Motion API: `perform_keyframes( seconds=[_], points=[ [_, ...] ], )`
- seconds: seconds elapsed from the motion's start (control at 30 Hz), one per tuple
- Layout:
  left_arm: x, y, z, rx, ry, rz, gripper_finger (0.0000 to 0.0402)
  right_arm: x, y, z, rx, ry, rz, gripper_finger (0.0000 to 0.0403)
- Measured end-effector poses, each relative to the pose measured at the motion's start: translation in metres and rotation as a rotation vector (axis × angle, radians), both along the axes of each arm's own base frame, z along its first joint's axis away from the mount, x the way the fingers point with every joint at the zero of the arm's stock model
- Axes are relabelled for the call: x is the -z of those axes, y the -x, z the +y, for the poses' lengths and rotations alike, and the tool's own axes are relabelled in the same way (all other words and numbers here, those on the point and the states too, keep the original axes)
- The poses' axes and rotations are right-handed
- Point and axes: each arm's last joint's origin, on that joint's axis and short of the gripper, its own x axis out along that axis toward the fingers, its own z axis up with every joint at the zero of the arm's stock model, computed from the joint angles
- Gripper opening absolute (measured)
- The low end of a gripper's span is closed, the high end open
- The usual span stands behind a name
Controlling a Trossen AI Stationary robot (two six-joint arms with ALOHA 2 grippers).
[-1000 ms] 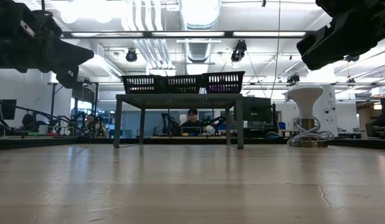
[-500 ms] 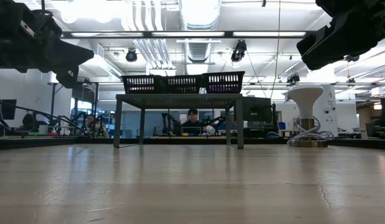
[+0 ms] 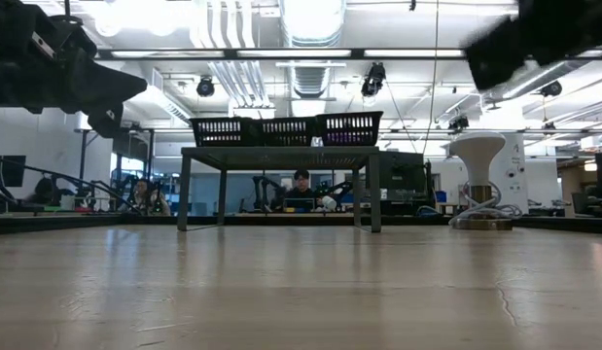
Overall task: Pick & Place Office Desk Supplies
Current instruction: Return to Home Position
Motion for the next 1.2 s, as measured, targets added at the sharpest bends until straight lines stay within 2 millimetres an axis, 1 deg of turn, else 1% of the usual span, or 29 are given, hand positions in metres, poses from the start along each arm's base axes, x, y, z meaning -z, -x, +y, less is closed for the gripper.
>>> perform_keyframes(
  seconds=[0.07,0.13,0.17,0.23,0.33,0.4,0.47,0.53,0.6,0.7,0.73,0.8,0.93,1.07,1.2],
  points=[
    [0.0,0.0,0.0,0.0,0.0,0.0,0.0021,0.002,0.011,-0.011,0.02,0.09,-0.203,0.0038],
    [0.0,0.0,0.0,0.0,0.0,0.0,0.0021,0.008,0.022,-0.021,0.075,0.065,-0.355,0.0038],
    [0.0,0.0,0.0,0.0,0.0,0.0,0.0021,0.017,0.028,-0.027,0.105,0.038,-0.378,0.0038],
    [0.0,0.0,0.0,0.0,0.0,-0.001,0.0021,0.032,0.035,-0.036,0.159,-0.037,-0.381,0.0038],
    [0.0,0.0,0.0,0.0,0.0,0.0,0.0021,0.035,0.037,-0.045,0.162,-0.116,-0.313,0.0038],
    [0.0,0.0,0.0,0.0,0.0,-0.001,0.0021,0.035,0.04,-0.047,0.11,-0.082,-0.295,0.0038],
    [0.0,0.0,0.0,0.0,0.0,0.0,0.0021,0.04,0.045,-0.048,0.046,-0.049,-0.262,0.0038],
    [0.0,0.0,0.0,0.0,0.0,-0.001,0.0021,0.046,0.051,-0.047,0.021,-0.061,-0.211,0.0038],
    [0.0,0.0,0.0,0.0,0.0,0.0,0.0021,0.048,0.057,-0.047,0.032,-0.093,-0.196,0.0038],
    [0.0,0.0,0.0,0.0,0.0,-0.001,0.0021,0.049,0.067,-0.049,0.066,-0.097,-0.197,0.0038],
    [0.0,0.0,0.0,0.0,0.0,0.0,0.0021,0.047,0.069,-0.05,0.092,-0.1,-0.226,0.0038],
    [0.0,0.0,0.0,0.0,0.0,-0.001,0.0021,0.044,0.07,-0.05,0.113,-0.089,-0.253,0.0038],
    [0.0,0.0,0.0,-0.003,0.001,0.005,0.0021,0.047,0.069,-0.051,0.111,-0.039,-0.232,0.0038],
    [0.001,-0.001,0.0,-0.003,0.001,0.016,0.0021,0.047,0.07,-0.051,0.1,0.049,-0.245,0.0038],
    [0.002,-0.001,0.0,-0.003,0.002,0.021,0.0021,0.047,0.07,-0.051,0.102,0.028,-0.246,0.0038]
  ],
)
